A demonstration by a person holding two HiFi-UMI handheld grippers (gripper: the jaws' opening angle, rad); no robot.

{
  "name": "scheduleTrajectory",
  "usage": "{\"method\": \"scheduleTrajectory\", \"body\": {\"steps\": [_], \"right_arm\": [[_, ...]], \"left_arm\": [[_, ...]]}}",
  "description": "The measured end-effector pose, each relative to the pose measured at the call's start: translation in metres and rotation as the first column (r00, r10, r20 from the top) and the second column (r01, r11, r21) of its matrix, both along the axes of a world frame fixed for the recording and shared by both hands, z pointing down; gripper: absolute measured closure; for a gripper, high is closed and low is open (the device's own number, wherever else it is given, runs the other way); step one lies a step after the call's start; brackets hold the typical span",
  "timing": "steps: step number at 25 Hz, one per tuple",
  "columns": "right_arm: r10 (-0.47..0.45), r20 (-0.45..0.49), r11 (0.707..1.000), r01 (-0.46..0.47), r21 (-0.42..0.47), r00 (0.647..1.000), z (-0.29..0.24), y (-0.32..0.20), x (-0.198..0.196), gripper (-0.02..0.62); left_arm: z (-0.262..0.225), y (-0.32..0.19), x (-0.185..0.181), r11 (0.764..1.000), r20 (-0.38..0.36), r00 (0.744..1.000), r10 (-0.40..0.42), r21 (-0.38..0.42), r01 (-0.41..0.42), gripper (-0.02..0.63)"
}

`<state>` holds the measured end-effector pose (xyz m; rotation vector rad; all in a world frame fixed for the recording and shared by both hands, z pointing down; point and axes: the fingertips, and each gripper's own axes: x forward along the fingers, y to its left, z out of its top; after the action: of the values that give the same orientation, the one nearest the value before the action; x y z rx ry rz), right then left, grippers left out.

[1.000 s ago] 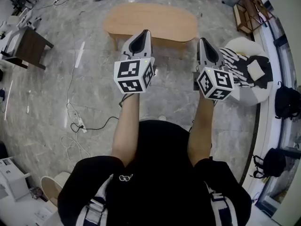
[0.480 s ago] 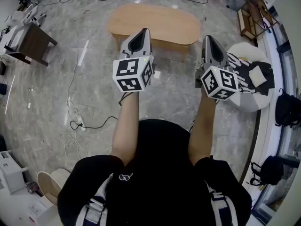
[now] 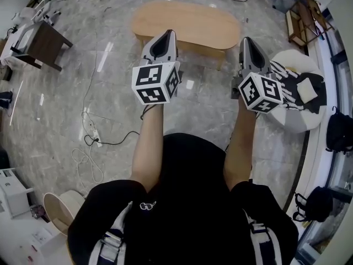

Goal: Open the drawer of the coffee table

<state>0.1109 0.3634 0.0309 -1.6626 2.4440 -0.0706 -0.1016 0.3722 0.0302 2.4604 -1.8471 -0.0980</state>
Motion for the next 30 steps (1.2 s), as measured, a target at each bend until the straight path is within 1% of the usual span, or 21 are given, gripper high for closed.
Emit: {"method": "scheduleTrajectory", "body": {"steps": [12,19,30], "right_arm": [[-0.011,0.011,1.000,0.011,0.014,1.000,-0.002,-0.007,0.007,0.581],[-0.020,-0.007,1.000,0.021,0.023,1.000,-0.002,-0.018,0.007,0.581],[-0.003,-0.018,1.000,0.003,0.019,1.000,0.026,-0.047,0.021,0.581]], "left_arm": [[-0.002,-0.003,0.008,1.000,0.015,1.000,0.003,0.011,-0.003,0.597],[-0.001,-0.016,0.003,1.000,-0.010,1.000,-0.010,0.022,0.010,0.597],[0.033,-0.049,0.003,1.000,-0.031,0.999,-0.015,0.009,0.016,0.597]]}}
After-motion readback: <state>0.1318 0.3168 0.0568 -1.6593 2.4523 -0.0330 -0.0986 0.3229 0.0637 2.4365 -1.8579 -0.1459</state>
